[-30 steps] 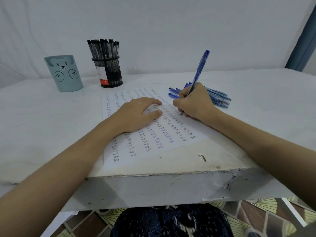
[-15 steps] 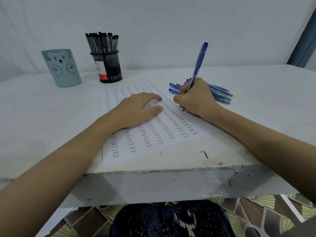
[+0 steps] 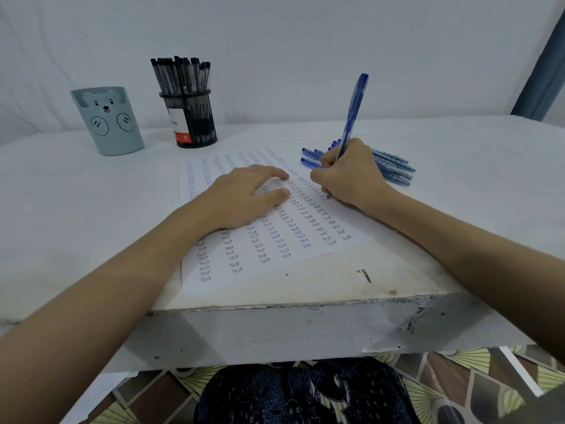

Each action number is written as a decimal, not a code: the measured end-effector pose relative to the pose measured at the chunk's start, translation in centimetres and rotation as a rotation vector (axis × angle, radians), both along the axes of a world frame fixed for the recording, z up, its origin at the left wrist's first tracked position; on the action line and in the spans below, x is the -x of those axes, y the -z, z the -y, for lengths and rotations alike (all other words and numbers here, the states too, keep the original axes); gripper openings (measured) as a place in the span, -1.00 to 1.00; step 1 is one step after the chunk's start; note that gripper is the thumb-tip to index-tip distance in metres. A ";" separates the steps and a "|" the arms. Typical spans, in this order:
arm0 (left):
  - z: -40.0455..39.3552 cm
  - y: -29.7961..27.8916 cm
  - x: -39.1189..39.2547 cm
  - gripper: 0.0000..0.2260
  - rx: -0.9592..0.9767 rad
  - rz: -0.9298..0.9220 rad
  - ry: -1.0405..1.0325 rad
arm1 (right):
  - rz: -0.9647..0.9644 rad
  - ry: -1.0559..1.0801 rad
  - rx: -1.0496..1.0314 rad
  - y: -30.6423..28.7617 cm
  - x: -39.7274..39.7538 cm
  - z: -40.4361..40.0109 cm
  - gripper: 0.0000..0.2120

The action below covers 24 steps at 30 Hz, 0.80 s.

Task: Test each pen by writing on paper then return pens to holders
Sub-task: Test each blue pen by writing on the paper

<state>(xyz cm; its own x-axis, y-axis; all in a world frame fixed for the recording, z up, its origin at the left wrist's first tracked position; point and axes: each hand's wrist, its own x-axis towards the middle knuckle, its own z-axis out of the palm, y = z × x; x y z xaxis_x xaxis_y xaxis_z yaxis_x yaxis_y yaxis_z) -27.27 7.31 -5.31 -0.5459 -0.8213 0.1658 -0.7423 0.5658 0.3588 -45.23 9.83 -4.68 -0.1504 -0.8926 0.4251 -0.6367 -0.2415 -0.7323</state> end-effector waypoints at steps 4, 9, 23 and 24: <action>0.1 0.1 -0.1 -0.65 0.004 -0.008 0.008 | 0.020 0.022 0.000 0.0 0.1 0.0 -0.58; 0.0 0.1 0.0 -0.64 0.005 -0.006 0.003 | 0.010 -0.008 0.005 0.0 0.0 -0.1 -0.58; 0.1 0.2 -0.1 -0.64 0.003 -0.025 0.012 | 0.259 0.072 -0.086 -0.7 0.0 -0.6 -0.69; 0.1 0.2 -0.1 -0.64 0.003 -0.027 0.012 | 0.324 0.059 -0.126 -1.0 0.0 -0.7 -0.72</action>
<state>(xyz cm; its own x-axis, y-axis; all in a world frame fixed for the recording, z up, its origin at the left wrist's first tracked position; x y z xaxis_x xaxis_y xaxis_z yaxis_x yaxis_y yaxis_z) -27.17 7.20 -5.48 -0.5514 -0.8139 0.1828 -0.7255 0.5761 0.3766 -45.27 10.53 -3.63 -0.3120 -0.9207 0.2343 -0.3762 -0.1067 -0.9204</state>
